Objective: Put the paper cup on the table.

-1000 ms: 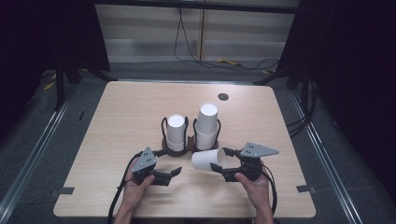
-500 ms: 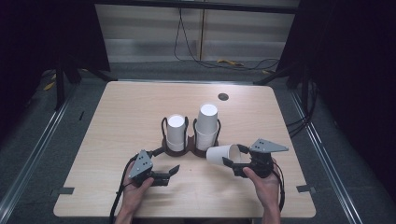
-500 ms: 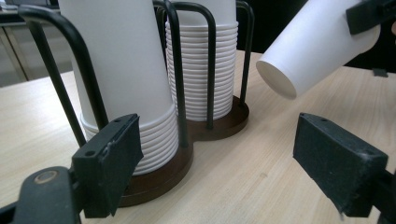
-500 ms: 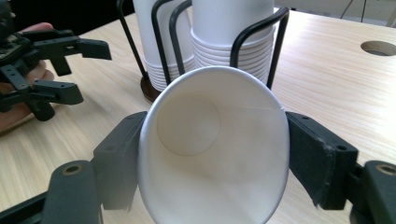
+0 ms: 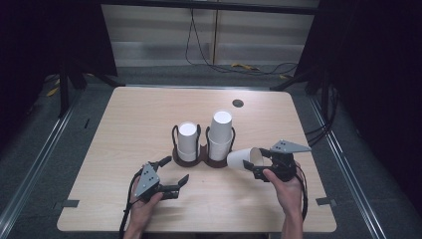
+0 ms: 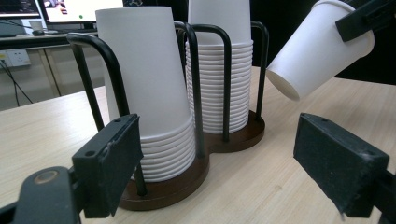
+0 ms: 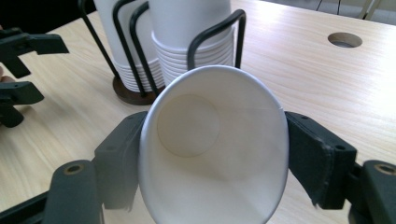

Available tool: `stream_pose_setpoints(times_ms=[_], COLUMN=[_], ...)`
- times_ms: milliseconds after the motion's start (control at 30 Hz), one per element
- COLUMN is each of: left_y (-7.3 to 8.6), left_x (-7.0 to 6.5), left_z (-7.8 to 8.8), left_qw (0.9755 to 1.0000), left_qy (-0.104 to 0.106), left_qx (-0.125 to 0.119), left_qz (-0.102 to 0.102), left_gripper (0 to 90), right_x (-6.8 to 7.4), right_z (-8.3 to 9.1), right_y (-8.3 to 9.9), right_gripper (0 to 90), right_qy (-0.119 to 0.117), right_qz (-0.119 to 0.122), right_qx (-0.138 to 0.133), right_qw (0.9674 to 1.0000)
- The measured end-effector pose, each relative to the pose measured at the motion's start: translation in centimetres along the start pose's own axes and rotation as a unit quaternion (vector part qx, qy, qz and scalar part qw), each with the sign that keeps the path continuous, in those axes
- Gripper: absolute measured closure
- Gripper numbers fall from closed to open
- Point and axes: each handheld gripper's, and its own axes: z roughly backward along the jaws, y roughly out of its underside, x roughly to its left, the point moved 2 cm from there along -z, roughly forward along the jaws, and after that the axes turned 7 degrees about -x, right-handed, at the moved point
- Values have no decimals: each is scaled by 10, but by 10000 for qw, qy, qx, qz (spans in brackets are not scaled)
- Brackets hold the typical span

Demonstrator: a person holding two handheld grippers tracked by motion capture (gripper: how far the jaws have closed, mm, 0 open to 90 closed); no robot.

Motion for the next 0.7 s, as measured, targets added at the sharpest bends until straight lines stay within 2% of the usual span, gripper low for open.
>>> stream_pose_setpoints(times_ms=[67,267,433,567,700], left_y=[0,0,0,0,0], left_x=[0,-1,1,-3,-3], left_z=[0,-1,-1,-1,-1], left_qw=[10000,9995,9996,9995,9996], left_qy=[-76,-291,-275,-289,-246], left_qx=[3,68,77,86,81], left_qz=[10,-29,42,-124,-121], left_gripper=[154,154,155,155,155], right_x=[-4,-17,-31,-43,-51], right_z=[-2,-7,1,3,-1], right_y=[-2,-8,-18,-25,-30], right_gripper=[258,259,259,260,262], right_qy=[-31,96,273,381,504], right_qz=[-20,-75,-96,-66,34], right_qx=[-7,170,266,455,753], right_qw=[10000,9998,9992,9982,9959])
